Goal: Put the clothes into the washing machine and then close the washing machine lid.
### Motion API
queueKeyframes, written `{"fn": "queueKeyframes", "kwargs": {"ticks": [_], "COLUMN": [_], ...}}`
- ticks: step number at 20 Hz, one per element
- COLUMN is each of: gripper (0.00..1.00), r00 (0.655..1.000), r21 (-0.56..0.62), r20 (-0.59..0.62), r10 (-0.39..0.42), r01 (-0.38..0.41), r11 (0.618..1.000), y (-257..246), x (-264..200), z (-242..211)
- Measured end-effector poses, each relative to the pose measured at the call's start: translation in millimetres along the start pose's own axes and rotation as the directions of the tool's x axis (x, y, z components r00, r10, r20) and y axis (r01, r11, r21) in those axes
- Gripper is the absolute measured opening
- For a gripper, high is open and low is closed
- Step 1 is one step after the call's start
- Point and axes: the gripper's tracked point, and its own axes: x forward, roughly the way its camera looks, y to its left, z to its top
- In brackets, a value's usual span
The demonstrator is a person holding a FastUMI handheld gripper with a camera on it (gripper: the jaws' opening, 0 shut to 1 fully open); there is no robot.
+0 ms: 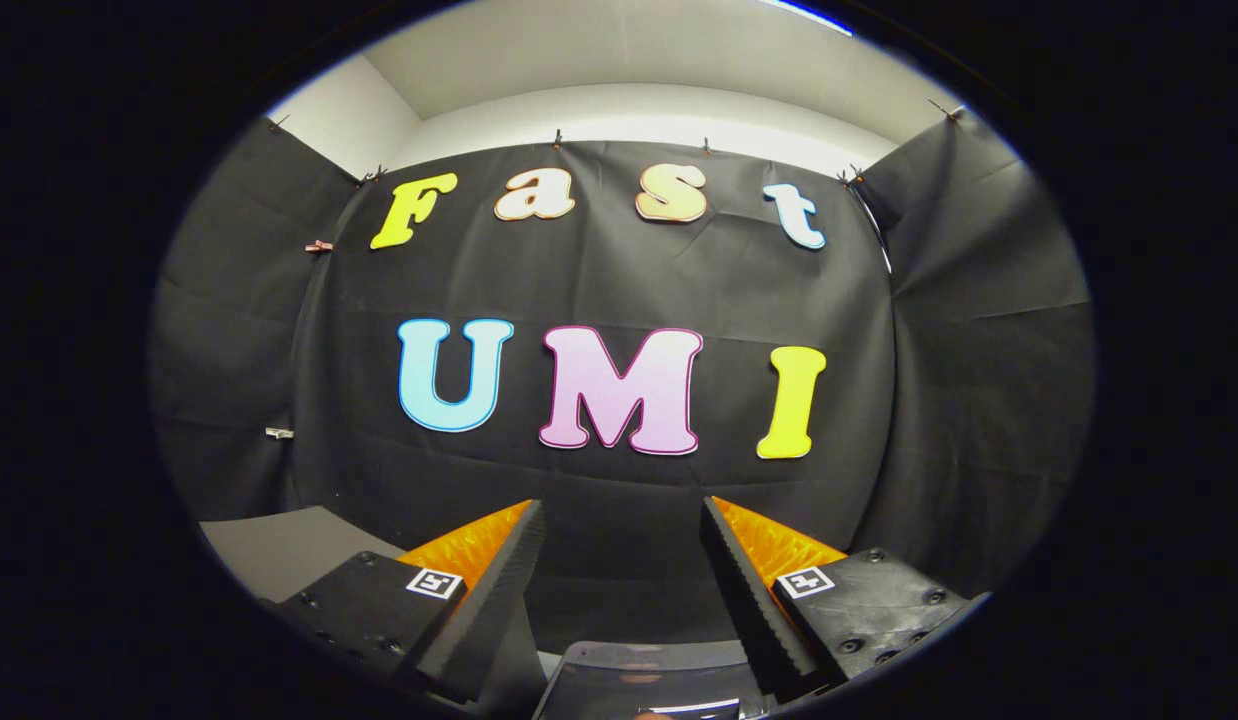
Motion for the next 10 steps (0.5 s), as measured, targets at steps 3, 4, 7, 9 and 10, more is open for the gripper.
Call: {"fn": "queueKeyframes", "kwargs": {"ticks": [3, 4, 7, 9, 10], "gripper": [0.98, 0.98, 0.98, 0.98, 0.98], "r00": [1.0, 1.0, 1.0, 0.999, 0.999], "r21": [0.011, 0.013, 0.018, 0.02, 0.022], "r20": [-0.009, -0.011, -0.027, -0.033, -0.036], "r10": [-0.002, -0.005, -0.009, -0.006, -0.002], "r01": [0.002, 0.005, 0.009, 0.007, 0.003], "r11": [1.0, 1.0, 1.0, 1.0, 1.0], "y": [-3.0, -4.9, -7.7, -8.6, -8.3], "x": [1.3, 2.5, 4.5, 5.1, 5.2], "z": [0.2, -1.1, -7.0, -8.7, -9.4]}}
